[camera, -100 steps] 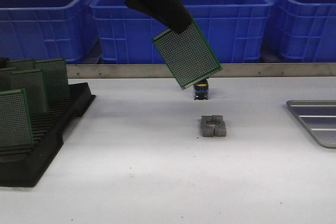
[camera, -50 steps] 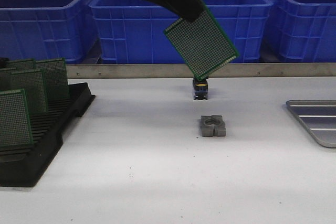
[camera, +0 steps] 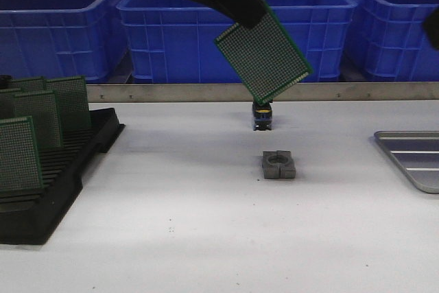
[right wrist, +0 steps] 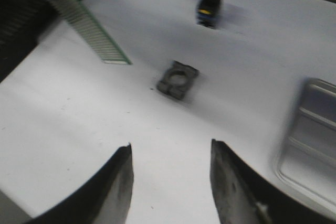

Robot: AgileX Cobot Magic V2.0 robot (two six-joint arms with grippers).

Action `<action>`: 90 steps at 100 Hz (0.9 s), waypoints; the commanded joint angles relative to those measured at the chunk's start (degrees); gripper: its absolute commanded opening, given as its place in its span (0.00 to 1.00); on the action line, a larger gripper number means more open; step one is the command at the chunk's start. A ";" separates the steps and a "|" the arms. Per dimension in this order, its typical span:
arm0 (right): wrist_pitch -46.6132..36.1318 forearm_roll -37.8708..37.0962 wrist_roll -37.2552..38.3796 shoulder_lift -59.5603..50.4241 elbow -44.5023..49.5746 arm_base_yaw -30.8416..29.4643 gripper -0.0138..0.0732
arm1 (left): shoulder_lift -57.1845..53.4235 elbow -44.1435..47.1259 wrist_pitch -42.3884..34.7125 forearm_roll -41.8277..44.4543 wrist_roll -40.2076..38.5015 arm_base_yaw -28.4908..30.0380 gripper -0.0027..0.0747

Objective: Place circuit board on tray

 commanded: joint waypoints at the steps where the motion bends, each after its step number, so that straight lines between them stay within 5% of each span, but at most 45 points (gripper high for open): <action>1: -2.73 11.25 -15.39 4.15 -3.39 2.40 0.61 | -3.43 -1.89 3.47 -4.11 -0.24 -0.44 0.01; 10: -2.55 17.71 -28.95 9.58 -4.95 4.49 0.61 | -3.43 -1.89 3.47 -4.11 -0.24 -0.44 0.01; 30: 1.64 27.73 -45.41 19.35 -9.11 5.14 0.61 | -3.43 -1.89 3.47 -4.11 -0.24 -0.44 0.01; 62: 2.61 29.11 -47.97 29.25 -14.92 5.14 0.60 | -3.43 -1.89 3.47 -4.11 -0.24 -0.44 0.01; 90: 4.02 29.29 -47.71 29.94 -15.37 5.14 0.07 | -3.43 -1.89 3.47 -4.16 -0.24 -0.44 0.02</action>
